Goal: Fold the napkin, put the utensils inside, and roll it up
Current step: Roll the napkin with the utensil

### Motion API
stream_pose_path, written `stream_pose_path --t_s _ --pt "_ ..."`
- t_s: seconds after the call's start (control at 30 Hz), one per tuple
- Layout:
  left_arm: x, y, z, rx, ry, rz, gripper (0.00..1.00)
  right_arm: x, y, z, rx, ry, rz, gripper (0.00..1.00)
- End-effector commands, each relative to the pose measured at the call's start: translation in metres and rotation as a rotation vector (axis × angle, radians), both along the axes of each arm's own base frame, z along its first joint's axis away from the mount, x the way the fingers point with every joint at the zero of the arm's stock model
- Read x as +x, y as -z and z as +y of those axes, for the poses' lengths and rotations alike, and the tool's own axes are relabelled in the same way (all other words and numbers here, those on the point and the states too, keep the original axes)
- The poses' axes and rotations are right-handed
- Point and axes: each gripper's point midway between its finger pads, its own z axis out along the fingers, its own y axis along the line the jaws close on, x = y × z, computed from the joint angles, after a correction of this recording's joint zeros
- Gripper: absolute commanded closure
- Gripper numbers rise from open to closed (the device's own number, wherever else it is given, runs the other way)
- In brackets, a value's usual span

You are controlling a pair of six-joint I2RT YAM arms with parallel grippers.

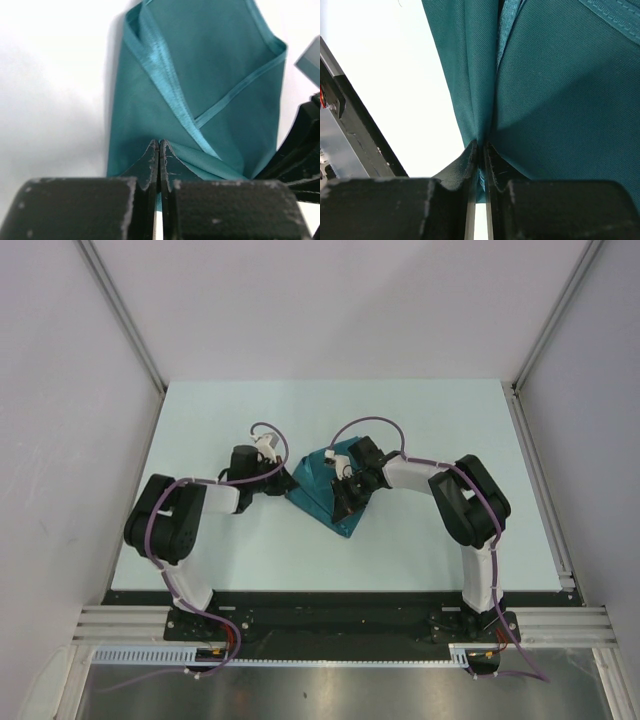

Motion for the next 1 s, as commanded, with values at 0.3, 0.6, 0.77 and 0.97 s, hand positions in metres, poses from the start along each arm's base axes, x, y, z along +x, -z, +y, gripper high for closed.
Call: stream_pose_path --t_s 0.3,0.6,0.77,0.97 --pt "0.009 0.017 0.023 0.080 -0.115 0.120 1.00 0.004 0.000 0.000 -0.005 0.009 0.005 0.84" --pt "0.008 0.016 0.018 0.080 -0.070 0.145 1.00 0.023 -0.061 0.006 0.045 0.042 -0.146 0.54" --pt "0.007 0.017 0.016 0.080 -0.052 0.150 1.00 0.044 -0.084 0.002 0.000 0.099 -0.345 0.37" --pt "0.007 0.019 0.013 0.077 -0.038 0.165 1.00 0.055 -0.110 0.017 -0.054 0.098 -0.740 0.27"
